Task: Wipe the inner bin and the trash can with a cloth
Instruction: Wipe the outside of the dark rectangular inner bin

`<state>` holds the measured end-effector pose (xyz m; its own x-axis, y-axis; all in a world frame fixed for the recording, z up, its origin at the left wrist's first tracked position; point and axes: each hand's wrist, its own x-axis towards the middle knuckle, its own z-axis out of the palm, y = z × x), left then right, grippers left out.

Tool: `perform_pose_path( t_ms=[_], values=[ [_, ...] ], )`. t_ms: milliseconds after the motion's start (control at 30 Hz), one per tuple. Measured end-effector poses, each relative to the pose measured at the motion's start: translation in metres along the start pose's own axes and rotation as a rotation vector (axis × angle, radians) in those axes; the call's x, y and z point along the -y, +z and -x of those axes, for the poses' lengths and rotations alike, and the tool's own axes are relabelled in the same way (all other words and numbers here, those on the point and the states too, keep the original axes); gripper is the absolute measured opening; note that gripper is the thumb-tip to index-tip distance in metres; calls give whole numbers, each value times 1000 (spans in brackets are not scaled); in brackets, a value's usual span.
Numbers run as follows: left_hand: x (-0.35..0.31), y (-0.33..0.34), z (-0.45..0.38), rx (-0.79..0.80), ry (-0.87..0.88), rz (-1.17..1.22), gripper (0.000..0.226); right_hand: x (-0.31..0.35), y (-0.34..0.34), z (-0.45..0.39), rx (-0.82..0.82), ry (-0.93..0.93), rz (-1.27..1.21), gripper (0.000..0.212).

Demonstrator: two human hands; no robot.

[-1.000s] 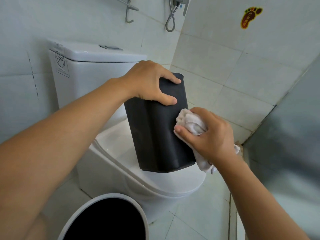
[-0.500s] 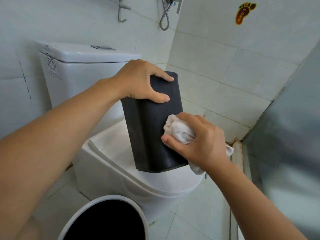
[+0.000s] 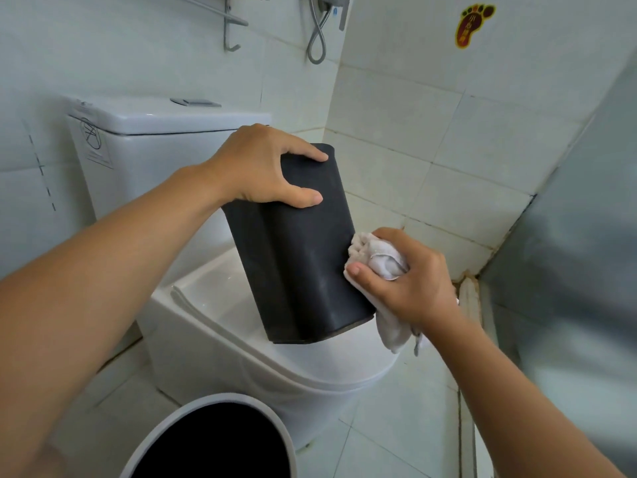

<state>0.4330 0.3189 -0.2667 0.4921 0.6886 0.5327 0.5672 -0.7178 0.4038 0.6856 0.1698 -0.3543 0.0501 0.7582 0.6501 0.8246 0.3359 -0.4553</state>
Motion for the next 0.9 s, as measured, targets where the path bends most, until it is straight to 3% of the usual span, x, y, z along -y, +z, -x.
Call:
perform_pose_path(
  t_ms=[133, 300, 567, 700, 833, 900],
  values=[
    [5, -3, 2, 15, -6, 34, 65, 4, 1, 8, 42, -176, 49, 56],
    [2, -2, 1, -5, -8, -6, 59, -13, -2, -2, -17, 133, 12, 47],
    [5, -5, 7, 6, -27, 77, 67, -13, 0, -12, -32, 340, -100, 34],
    [3, -6, 7, 11, -13, 85, 67, -5, -4, -3, 50, 227, -197, 38],
    [3, -7, 9, 10, 2, 110, 67, 8, -1, -6, 34, -47, 32, 52],
    [0, -5, 9, 5, 30, 91, 68, 14, 2, -14, -33, -73, 111, 55]
  ],
)
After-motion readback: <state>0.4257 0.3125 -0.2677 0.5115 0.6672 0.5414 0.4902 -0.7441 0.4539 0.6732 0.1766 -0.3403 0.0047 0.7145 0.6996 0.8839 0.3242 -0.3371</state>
